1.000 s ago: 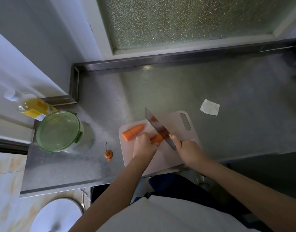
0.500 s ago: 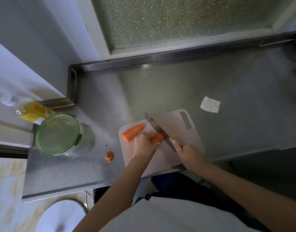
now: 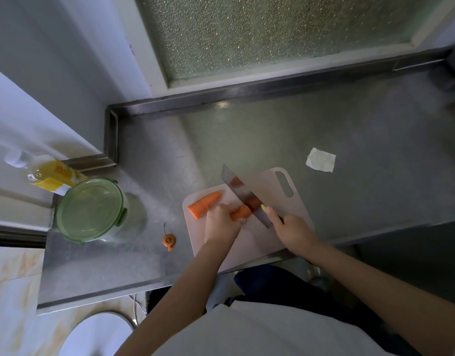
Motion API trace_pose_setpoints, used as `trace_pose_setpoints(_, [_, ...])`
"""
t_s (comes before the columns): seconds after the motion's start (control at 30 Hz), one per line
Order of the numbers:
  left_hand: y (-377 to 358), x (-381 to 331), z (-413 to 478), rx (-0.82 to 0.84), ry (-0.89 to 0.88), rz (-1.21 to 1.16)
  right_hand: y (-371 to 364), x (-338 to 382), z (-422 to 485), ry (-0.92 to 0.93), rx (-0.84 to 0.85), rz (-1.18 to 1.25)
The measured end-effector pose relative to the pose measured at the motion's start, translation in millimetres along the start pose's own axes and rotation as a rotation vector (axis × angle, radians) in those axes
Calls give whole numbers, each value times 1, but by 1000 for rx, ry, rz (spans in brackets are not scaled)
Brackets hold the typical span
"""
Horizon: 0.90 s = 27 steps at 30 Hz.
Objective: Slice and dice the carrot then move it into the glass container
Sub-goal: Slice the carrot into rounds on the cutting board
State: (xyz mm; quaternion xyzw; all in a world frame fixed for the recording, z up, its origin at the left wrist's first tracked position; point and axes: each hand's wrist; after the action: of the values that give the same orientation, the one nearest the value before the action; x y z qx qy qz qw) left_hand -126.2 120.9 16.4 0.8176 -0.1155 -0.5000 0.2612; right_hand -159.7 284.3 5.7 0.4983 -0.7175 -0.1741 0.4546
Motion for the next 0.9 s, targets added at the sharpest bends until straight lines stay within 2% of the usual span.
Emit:
trace_pose_setpoints(0.57, [-6, 10, 6, -3, -6, 38, 10, 10, -8, 23, -9, 7])
trace_pose_setpoints(0.9, [-11, 13, 7, -13, -6, 59, 18, 19, -7, 8, 51, -78])
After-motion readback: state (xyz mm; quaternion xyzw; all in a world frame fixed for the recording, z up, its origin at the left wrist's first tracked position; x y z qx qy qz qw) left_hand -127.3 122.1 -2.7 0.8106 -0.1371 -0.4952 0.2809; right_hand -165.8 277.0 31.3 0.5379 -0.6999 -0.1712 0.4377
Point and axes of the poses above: each hand's wrist, its own z-axis towards the middle knuckle, its own y-axis out of the back of the hand, x = y × z, and after that the axes turned 10 degrees about -z, right-handed
